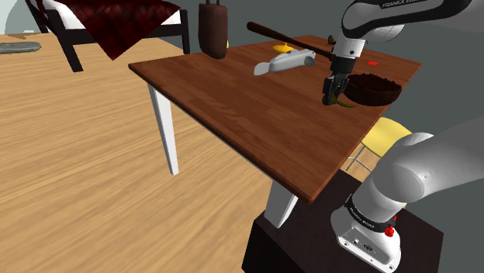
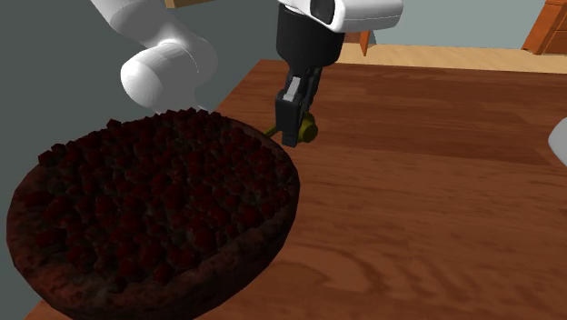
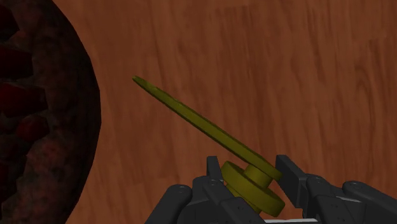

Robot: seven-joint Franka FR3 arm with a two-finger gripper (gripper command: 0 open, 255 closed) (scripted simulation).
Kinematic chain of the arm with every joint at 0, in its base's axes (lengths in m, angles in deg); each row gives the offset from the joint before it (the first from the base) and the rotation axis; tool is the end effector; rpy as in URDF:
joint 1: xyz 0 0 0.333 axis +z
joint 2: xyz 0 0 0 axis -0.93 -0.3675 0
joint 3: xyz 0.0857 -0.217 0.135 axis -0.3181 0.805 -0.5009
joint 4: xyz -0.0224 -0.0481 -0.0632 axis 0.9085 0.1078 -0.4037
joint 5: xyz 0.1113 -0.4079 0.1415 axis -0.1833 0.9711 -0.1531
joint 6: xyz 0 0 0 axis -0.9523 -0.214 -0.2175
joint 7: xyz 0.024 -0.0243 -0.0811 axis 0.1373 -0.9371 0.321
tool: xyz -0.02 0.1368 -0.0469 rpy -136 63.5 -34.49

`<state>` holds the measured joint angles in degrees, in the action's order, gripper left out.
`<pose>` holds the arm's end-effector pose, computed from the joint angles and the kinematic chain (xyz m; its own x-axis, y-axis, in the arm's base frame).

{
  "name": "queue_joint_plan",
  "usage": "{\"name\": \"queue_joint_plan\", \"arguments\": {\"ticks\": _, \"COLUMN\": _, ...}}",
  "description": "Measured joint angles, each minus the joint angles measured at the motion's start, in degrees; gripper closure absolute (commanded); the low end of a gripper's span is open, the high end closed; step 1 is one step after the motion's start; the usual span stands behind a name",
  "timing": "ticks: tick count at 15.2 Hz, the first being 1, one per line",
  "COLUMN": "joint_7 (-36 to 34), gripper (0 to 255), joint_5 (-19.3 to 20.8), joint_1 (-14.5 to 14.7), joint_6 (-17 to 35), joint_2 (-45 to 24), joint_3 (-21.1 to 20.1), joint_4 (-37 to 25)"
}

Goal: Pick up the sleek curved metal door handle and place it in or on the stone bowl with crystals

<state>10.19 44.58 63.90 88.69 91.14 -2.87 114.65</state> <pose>0.3854 -0.2211 0.3774 0.9831 -0.1134 -0.1435 -0.1332 -0.9816 -0.1372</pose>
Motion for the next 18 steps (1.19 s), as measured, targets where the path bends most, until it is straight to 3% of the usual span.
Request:
{"name": "queue_joint_plan", "arguments": {"ticks": 8, "joint_7": 0.0, "gripper": 255, "joint_5": 0.0, "joint_1": 0.0, "joint_6": -0.4, "joint_2": 0.0, "joint_3": 0.0, "joint_4": -0.4}}
{"name": "queue_joint_plan", "arguments": {"ticks": 18, "joint_7": -0.5, "gripper": 255, "joint_5": -0.9, "joint_1": 0.4, "joint_6": -7.7, "joint_2": 0.5, "joint_3": -1.3, "joint_4": -7.3}}
